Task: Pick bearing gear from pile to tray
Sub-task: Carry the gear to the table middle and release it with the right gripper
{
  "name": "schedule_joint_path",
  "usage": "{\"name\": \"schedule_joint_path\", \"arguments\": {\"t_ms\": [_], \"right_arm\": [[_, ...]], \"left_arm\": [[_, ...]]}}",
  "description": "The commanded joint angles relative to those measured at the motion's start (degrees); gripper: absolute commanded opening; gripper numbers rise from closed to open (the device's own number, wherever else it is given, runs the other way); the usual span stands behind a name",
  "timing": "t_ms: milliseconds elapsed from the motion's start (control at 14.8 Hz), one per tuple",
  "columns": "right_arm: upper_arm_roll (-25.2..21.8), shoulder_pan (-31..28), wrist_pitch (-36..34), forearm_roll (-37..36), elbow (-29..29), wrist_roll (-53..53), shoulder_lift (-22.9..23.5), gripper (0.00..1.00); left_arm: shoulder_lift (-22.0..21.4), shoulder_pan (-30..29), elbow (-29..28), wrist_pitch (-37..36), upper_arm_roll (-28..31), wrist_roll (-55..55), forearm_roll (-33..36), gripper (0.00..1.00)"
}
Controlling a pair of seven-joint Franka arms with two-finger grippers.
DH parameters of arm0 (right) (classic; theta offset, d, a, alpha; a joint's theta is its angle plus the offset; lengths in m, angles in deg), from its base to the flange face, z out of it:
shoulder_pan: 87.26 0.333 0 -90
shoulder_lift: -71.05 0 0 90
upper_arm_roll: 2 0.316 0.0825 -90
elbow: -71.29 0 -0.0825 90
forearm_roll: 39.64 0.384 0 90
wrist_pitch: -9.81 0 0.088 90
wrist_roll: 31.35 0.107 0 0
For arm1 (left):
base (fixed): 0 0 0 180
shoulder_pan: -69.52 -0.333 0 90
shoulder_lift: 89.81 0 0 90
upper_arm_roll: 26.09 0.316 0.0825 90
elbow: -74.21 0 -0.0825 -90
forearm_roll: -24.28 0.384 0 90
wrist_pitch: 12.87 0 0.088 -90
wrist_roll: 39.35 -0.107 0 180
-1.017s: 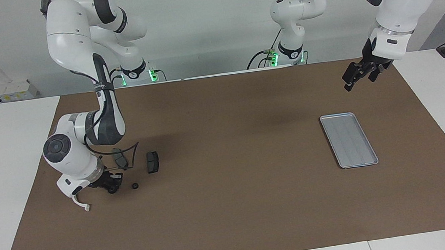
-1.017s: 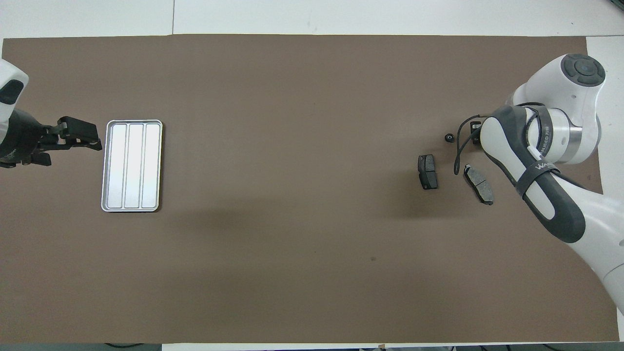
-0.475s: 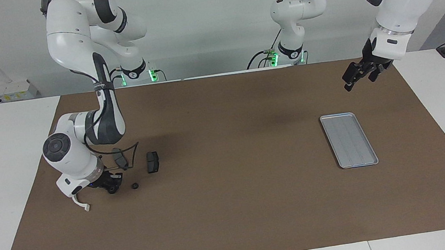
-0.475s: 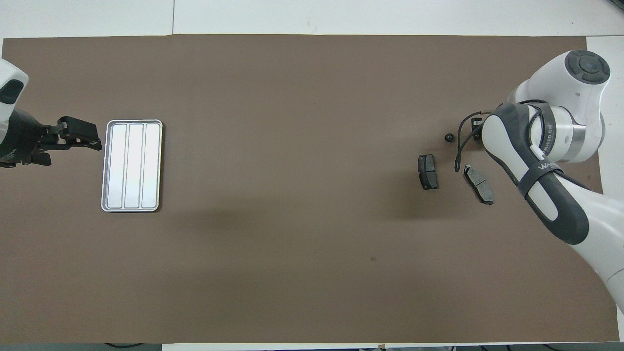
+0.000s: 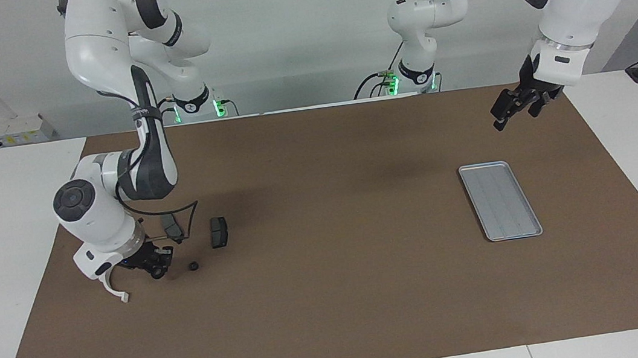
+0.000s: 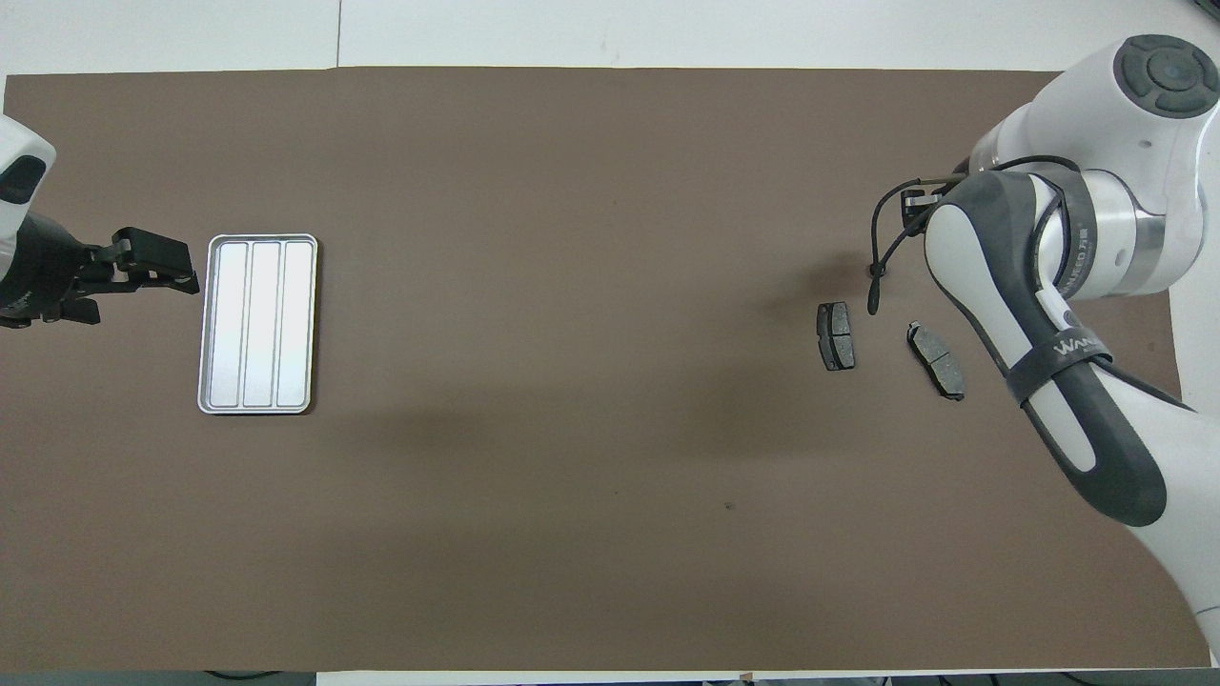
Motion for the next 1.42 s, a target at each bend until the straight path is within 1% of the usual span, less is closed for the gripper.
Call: {"name": "schedule_joint_path", "arguments": {"t_ms": [0, 136, 271, 407, 542, 610, 746, 814, 1017, 1220, 1356], "right_arm": [[-1.3, 6.4, -5.1, 1.3, -6.8, 4.5, 0.4, 0.00], [-1.8, 11.5, -5.2, 1.5, -9.8, 8.8, 1.2, 0.01], [-1.9, 15.0, -4.7, 2.1, -11.3, 10.9, 1.7, 0.04], [-2.8, 19.2, -4.7, 5.2, -11.4, 11.2, 1.8, 0.05], [-6.3, 26.0, -4.6, 7.2, -11.5, 12.6, 2.4, 0.06], [-7.2, 28.5, -4.5, 8.3, -11.8, 13.5, 2.9, 0.07], [-7.2, 31.3, -4.2, 9.9, -12.2, 15.5, 4.7, 0.07], [-7.3, 32.5, -3.7, 9.6, -12.2, 16.5, 5.7, 0.09], [-7.3, 33.3, -2.9, 8.6, -12.1, 17.1, 8.1, 0.12], [-7.3, 34.1, 0.4, 8.5, -11.5, 17.2, 10.6, 0.12], [-6.8, 34.0, 4.0, 8.5, -9.1, 17.1, 10.8, 0.13]], "left_arm": [[-0.9, 0.1, -0.3, -0.7, 0.3, -0.2, -0.5, 1.00], [-0.9, 0.1, -0.3, -0.7, 0.3, -0.2, -0.5, 1.00], [-0.9, 0.1, -0.3, -0.7, 0.3, -0.2, -0.5, 1.00], [-0.9, 0.1, -0.3, -0.7, 0.3, -0.2, -0.5, 1.00], [-0.9, 0.1, -0.3, -0.7, 0.3, -0.2, -0.5, 1.00], [-0.9, 0.1, -0.3, -0.7, 0.3, -0.2, -0.5, 1.00], [-0.9, 0.1, -0.3, -0.7, 0.3, -0.2, -0.5, 1.00], [-0.9, 0.1, -0.3, -0.7, 0.3, -0.2, -0.5, 1.00], [-0.9, 0.1, -0.3, -0.7, 0.3, -0.2, -0.5, 1.00], [-0.9, 0.1, -0.3, -0.7, 0.3, -0.2, -0.5, 1.00], [-0.9, 0.1, -0.3, -0.7, 0.3, -0.2, -0.5, 1.00]]}}
